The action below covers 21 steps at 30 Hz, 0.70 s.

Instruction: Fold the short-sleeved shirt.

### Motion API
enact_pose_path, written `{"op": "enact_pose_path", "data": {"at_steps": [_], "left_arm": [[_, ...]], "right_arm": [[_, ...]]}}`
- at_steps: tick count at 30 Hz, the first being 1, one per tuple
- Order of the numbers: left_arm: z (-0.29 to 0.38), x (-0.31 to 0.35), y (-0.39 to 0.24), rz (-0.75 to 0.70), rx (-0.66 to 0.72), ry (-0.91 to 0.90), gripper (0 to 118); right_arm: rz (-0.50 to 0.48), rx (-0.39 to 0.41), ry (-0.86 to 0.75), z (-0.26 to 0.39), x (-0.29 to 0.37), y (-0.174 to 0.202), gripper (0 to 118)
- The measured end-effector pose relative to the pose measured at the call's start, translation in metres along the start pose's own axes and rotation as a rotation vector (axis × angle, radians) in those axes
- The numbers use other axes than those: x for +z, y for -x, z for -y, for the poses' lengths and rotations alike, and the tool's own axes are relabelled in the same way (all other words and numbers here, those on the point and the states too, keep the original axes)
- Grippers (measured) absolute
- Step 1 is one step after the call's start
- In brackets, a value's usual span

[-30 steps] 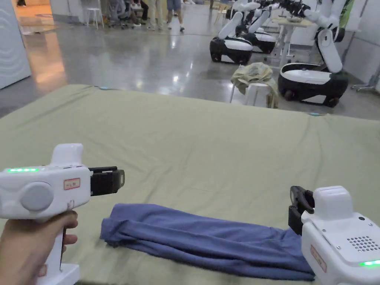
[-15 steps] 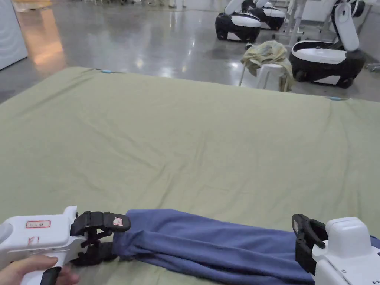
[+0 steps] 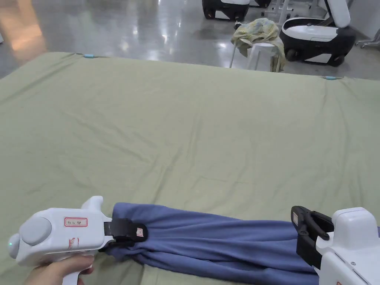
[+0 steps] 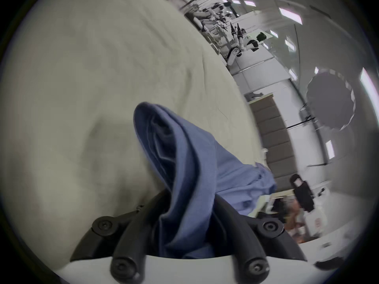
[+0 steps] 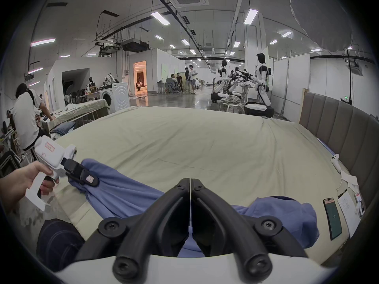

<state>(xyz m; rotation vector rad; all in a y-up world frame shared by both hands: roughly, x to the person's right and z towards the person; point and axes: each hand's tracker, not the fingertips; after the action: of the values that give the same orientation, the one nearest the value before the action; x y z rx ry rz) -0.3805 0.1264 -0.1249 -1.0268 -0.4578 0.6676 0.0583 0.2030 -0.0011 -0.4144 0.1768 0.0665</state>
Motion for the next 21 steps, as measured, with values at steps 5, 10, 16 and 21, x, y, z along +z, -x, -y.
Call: {"op": "enact_pose_path", "data": {"at_steps": [5, 10, 16, 21], "left_arm": [[-0.021, 0.061, -0.032, -0.339, -0.131, -0.121, 7], [-0.015, 0.049, -0.103, -0.514, -0.339, -0.116, 7], [0.049, -0.044, -0.214, -0.477, -0.564, -0.121, 7], [0.075, -0.141, -0.194, -0.415, -0.509, 0.081, 11]], "right_arm": [[0.000, 0.012, -0.025, 0.001, 0.016, -0.007, 2], [0.082, 0.050, 0.010, 0.007, 0.016, -0.014, 2], [0.069, -0.028, -0.027, 0.005, 0.027, -0.031, 2], [0.013, -0.068, -0.042, 0.009, 0.046, -0.051, 2]]}}
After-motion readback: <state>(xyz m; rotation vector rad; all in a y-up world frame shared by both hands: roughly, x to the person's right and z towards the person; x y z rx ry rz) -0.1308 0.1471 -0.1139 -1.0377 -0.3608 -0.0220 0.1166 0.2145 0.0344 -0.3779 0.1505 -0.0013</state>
